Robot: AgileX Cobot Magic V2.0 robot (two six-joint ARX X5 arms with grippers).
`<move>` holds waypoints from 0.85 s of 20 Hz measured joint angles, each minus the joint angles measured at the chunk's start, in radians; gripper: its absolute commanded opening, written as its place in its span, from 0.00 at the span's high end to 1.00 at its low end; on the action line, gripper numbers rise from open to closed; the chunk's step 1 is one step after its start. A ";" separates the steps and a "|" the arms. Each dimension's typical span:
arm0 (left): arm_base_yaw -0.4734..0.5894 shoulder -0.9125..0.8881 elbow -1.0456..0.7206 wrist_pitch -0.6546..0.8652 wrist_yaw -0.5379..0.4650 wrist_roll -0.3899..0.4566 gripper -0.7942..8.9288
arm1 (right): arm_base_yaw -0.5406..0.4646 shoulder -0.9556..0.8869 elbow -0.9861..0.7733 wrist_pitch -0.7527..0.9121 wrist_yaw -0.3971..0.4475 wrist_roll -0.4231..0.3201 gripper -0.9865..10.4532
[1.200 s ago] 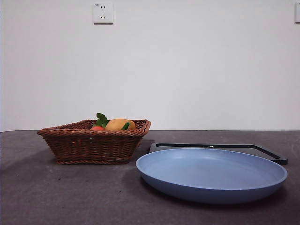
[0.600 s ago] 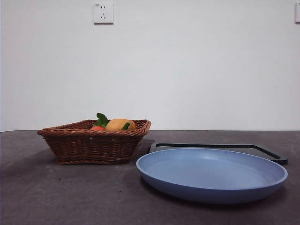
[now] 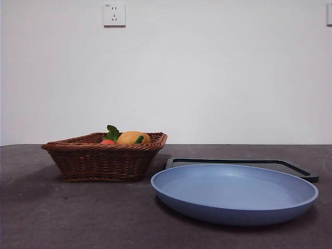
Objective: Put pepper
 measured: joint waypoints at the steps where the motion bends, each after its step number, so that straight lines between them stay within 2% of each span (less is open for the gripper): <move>1: -0.003 0.005 0.007 -0.016 0.000 0.018 0.91 | 0.000 0.010 0.000 -0.014 0.000 -0.013 0.90; 3: -0.005 0.005 0.013 -0.018 0.000 0.035 0.87 | 0.000 0.018 0.000 -0.009 0.000 -0.025 0.85; 6: -0.005 0.005 0.016 -0.019 0.000 0.036 0.54 | 0.000 0.017 0.000 0.007 0.000 -0.023 0.66; 13: -0.005 0.005 0.016 -0.019 0.000 0.042 0.53 | 0.000 0.075 0.000 0.009 0.000 -0.003 0.64; 17: -0.005 0.005 0.016 -0.019 0.007 0.042 0.53 | 0.003 0.205 0.001 0.016 0.000 -0.002 0.64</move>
